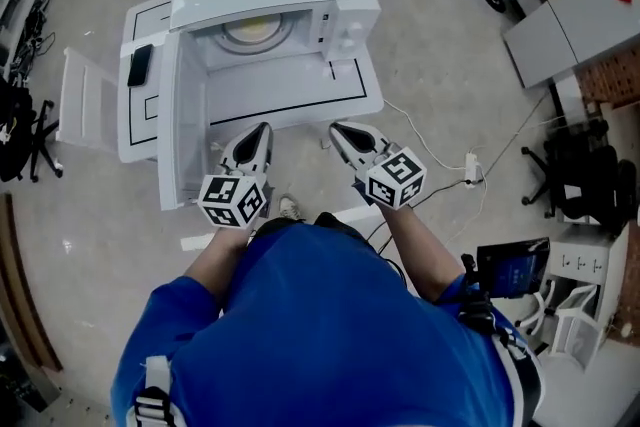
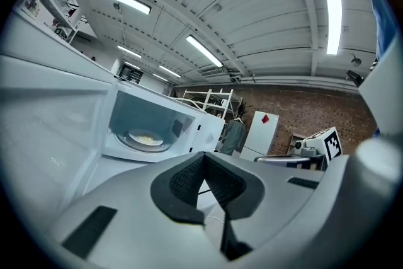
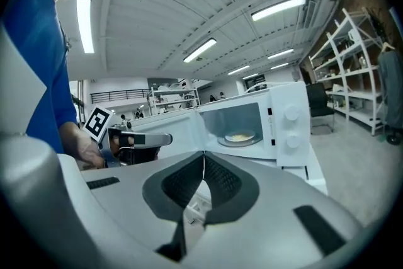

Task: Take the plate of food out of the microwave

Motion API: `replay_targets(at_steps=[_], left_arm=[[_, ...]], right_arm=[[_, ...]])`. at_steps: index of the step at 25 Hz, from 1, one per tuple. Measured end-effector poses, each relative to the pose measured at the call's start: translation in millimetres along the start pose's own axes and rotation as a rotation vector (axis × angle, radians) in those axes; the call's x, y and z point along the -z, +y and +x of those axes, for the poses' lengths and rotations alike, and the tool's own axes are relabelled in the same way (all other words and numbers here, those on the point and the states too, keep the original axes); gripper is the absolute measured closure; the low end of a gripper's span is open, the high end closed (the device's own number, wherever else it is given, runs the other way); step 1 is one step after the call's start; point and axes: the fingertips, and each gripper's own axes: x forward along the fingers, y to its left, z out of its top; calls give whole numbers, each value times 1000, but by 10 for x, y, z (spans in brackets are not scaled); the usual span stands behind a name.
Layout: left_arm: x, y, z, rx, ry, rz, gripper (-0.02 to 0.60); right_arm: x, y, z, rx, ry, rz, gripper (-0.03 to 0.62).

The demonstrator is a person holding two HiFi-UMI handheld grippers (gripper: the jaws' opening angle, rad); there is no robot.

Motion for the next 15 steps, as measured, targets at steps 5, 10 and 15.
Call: replay_targets(at_steps=[5, 10, 15], left_arm=[[-17, 235, 76, -59, -3, -1, 572], [-60, 439, 152, -137, -12, -1, 572], [-99, 639, 318, -223, -20, 19, 572]], right_arm=[[-59, -157, 344, -30, 36, -57, 597], [-144, -295, 665, -80, 65, -139, 597], [-220, -476, 946, -140, 83, -209, 597]])
